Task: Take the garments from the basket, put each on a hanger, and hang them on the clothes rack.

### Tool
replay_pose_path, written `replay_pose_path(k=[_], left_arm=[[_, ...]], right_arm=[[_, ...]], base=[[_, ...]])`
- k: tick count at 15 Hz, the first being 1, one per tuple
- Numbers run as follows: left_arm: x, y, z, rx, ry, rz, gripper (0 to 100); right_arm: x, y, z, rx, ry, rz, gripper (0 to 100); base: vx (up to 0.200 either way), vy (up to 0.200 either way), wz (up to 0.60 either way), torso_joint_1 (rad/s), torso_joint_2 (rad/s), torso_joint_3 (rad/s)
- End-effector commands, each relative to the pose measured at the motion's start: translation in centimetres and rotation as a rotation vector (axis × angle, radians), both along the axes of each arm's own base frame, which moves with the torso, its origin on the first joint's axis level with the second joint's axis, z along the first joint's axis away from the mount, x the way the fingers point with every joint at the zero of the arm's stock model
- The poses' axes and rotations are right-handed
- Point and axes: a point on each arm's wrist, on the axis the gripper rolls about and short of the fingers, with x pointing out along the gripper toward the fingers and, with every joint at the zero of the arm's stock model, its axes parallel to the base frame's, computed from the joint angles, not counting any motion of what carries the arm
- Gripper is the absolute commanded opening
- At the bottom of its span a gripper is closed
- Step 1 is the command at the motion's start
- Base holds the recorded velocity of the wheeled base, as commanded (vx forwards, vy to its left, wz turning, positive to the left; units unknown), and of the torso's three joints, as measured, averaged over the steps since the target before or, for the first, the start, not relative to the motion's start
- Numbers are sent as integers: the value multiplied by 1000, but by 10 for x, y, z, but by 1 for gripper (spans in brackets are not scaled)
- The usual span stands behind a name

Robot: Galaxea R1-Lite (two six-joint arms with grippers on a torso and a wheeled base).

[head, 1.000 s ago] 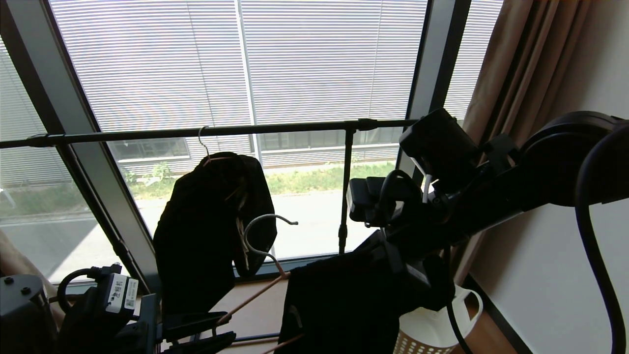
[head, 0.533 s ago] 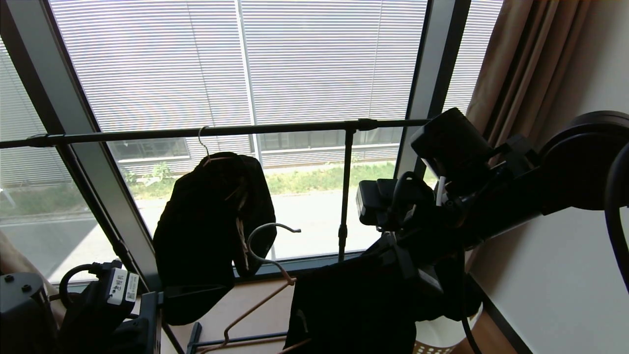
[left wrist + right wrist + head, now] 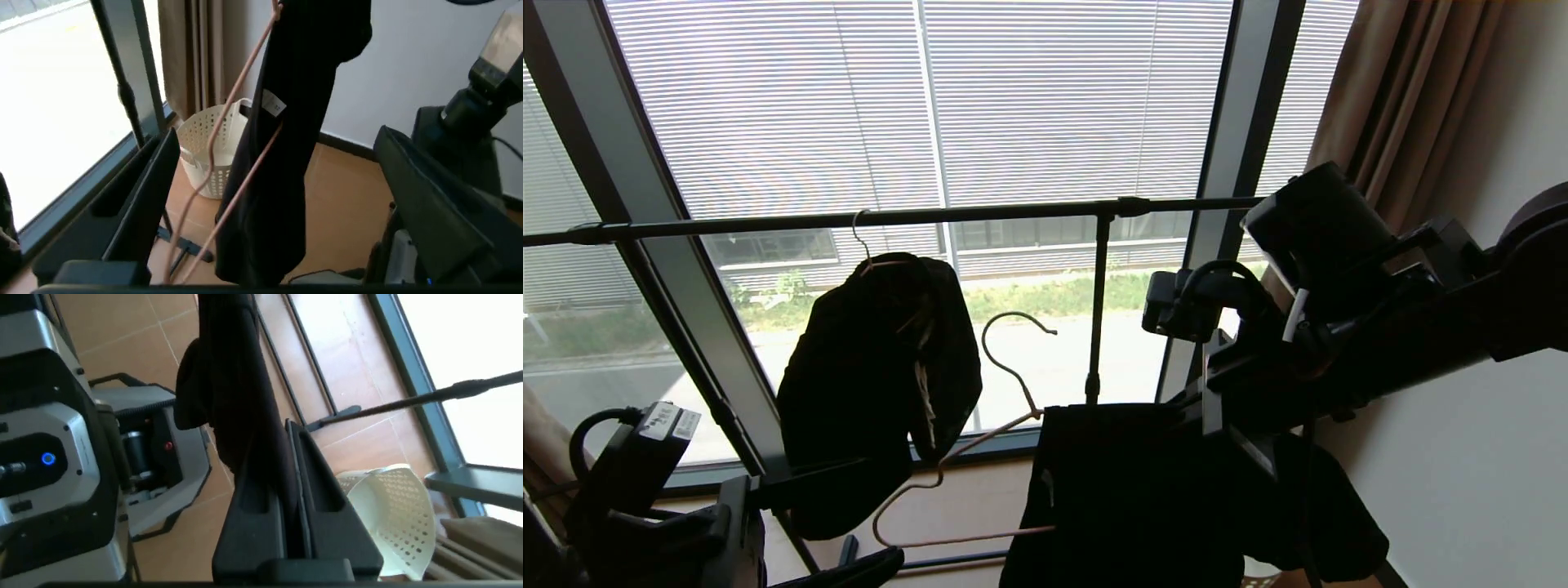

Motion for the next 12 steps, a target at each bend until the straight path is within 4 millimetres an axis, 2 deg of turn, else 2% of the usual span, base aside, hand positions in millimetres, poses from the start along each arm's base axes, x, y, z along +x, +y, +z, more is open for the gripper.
replay_pose_path(k=[1, 4, 6, 8, 10, 12], left_arm=[[-3, 2, -3, -11, 70, 41, 100], [-3, 0, -14, 23, 167, 51, 100], [3, -15, -32, 123, 260, 128, 100], [7, -32, -38, 188, 268, 157, 100], [11, -52, -45, 222, 286, 95, 100], [19, -61, -49, 236, 296, 76, 100]], right_arm=[[-12, -14, 9, 42, -29, -34, 0], [-16, -20, 2, 71, -69, -46, 0], [-19, -26, -9, 70, -123, -85, 0], [-24, -30, -15, 87, -145, -115, 0], [-34, -37, -17, 112, -171, -114, 0], [-36, -39, -13, 126, -188, -114, 0]], base=[[0, 0, 0, 0, 0, 0], [0, 0, 0, 0, 0, 0], [0, 0, 0, 0, 0, 0], [0, 0, 0, 0, 0, 0], [0, 0, 0, 0, 0, 0], [0, 0, 0, 0, 0, 0]])
